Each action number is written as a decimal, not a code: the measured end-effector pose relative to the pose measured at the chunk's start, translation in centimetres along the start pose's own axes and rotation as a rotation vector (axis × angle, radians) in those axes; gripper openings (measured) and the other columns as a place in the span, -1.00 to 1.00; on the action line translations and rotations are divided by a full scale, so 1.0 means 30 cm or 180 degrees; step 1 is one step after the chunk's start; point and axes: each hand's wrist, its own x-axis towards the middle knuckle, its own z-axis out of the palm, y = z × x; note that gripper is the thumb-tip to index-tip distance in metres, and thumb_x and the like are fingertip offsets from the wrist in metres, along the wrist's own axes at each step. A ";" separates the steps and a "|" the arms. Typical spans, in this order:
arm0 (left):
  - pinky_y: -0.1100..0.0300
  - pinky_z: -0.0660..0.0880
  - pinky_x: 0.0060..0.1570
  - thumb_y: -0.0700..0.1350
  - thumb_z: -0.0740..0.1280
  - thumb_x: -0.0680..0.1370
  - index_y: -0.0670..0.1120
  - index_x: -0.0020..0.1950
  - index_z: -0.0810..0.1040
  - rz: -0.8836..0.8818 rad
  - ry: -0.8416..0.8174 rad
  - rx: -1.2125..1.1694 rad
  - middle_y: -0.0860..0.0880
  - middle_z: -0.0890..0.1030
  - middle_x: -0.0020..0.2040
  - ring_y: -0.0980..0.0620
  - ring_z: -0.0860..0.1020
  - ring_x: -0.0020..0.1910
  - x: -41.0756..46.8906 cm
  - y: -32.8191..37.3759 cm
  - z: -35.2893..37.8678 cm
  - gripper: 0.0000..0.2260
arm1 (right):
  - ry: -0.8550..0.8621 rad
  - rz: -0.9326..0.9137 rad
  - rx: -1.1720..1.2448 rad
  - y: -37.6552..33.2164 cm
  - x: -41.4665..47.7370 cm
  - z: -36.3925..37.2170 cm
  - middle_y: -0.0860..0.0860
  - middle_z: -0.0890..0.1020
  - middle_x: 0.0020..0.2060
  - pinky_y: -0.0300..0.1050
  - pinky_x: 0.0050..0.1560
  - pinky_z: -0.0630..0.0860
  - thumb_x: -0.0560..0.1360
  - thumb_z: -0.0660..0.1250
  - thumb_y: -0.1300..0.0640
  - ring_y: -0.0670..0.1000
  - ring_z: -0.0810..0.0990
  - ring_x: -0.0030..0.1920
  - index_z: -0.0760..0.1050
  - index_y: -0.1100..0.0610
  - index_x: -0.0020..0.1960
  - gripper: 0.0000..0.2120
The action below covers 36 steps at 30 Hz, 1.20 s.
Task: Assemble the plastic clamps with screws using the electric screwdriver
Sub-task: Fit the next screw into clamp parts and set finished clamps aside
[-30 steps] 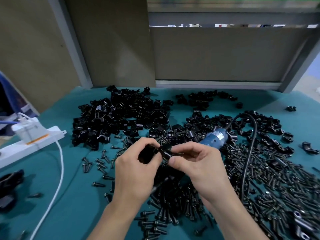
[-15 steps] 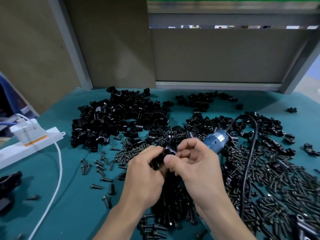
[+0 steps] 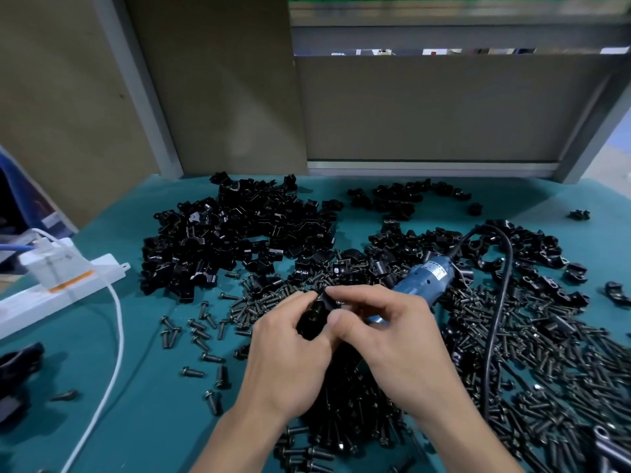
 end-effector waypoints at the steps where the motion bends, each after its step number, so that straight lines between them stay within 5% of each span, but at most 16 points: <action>1: 0.28 0.52 -0.27 0.23 0.36 0.52 0.11 -0.17 0.63 0.0009 -0.0049 -0.0020 0.12 0.66 -0.19 0.12 0.62 -0.21 0.000 -0.001 0.001 -0.77 | -0.0014 -0.0027 -0.0048 0.003 0.001 -0.004 -0.16 0.70 -0.10 -0.27 -0.06 0.60 0.48 0.54 0.14 -0.12 0.69 -0.09 0.73 -0.21 0.02 -0.75; 8: 0.06 0.26 -0.46 0.02 0.36 0.37 0.01 -0.37 0.44 -0.0371 -0.0606 -0.0535 0.08 0.41 -0.48 0.01 0.34 -0.50 0.006 -0.006 -0.005 -0.82 | -0.0339 -0.0568 -0.1056 0.013 -0.005 -0.027 -0.45 0.59 0.20 -0.49 0.25 0.40 0.52 0.34 0.42 -0.40 0.53 0.25 0.60 -0.27 0.28 -0.38; 13: 0.07 0.29 -0.38 -0.11 0.38 0.32 -0.04 -0.37 0.44 -0.0458 -0.0737 -0.0962 0.01 0.42 -0.43 0.00 0.37 -0.44 0.005 0.000 -0.022 -0.87 | -0.0249 -0.0635 -0.1211 0.026 -0.007 -0.031 -0.48 0.64 0.02 -0.59 0.07 0.40 0.48 0.52 0.29 -0.41 0.60 0.07 0.66 -0.26 0.19 -0.51; 15: 0.08 0.34 -0.41 -0.09 0.37 0.32 0.02 -0.23 0.51 -0.0456 -0.0649 -0.0909 0.04 0.49 -0.38 0.01 0.44 -0.42 0.007 0.004 -0.026 -0.91 | -0.0195 -0.0622 -0.1115 0.025 -0.007 -0.031 -0.45 0.66 0.00 -0.56 0.05 0.44 0.50 0.51 0.25 -0.37 0.62 0.06 0.64 -0.29 0.19 -0.53; 17: 0.02 0.35 -0.42 -0.08 0.36 0.29 0.06 -0.06 0.45 -0.0553 -0.0581 -0.0862 0.06 0.51 -0.34 -0.02 0.44 -0.40 0.012 0.002 -0.033 -0.75 | -0.0200 -0.0603 -0.0993 0.021 -0.007 -0.024 -0.42 0.67 0.01 -0.52 0.06 0.47 0.54 0.48 0.24 -0.32 0.64 0.07 0.62 -0.32 0.21 -0.53; 21: 0.00 0.30 -0.44 -0.17 0.29 0.25 0.11 0.08 0.45 -0.0657 -0.0610 -0.0897 0.08 0.46 -0.36 -0.01 0.36 -0.43 0.014 -0.005 -0.034 -0.58 | -0.0281 -0.0405 -0.0799 0.024 -0.004 -0.013 -0.31 0.70 0.00 -0.21 0.06 0.65 0.54 0.46 0.23 -0.16 0.70 0.02 0.61 -0.32 0.20 -0.55; 29: 0.23 0.23 -0.51 -0.18 0.24 0.23 0.06 0.08 0.47 -0.0680 -0.0872 -0.1234 0.07 0.32 -0.40 0.09 0.26 -0.48 0.002 -0.005 -0.024 -0.57 | -0.0243 -0.0188 -0.0476 0.029 0.002 -0.029 -0.25 0.75 -0.09 -0.12 0.00 0.69 0.47 0.54 0.25 -0.13 0.74 -0.09 0.69 -0.29 0.11 -0.56; 33: 0.22 0.45 -0.43 -0.03 0.31 0.30 0.08 0.07 0.51 -0.0713 -0.0784 -0.1404 0.07 0.48 -0.33 0.10 0.44 -0.38 -0.002 0.006 -0.018 -0.66 | -0.0223 -0.0198 -0.0473 0.028 0.002 -0.026 -0.28 0.74 -0.05 -0.17 0.12 0.65 0.44 0.59 0.20 -0.20 0.71 0.03 0.70 -0.26 0.09 -0.61; 36: 0.12 0.43 -0.28 0.10 0.37 0.44 0.01 0.09 0.51 -0.0677 -0.0938 -0.1704 -0.14 0.55 -0.16 -0.03 0.44 -0.23 0.001 0.010 -0.010 -0.71 | -0.0158 -0.0128 -0.0479 0.030 0.001 -0.019 -0.27 0.73 -0.05 -0.13 0.08 0.66 0.46 0.58 0.15 -0.20 0.70 0.04 0.68 -0.22 0.09 -0.67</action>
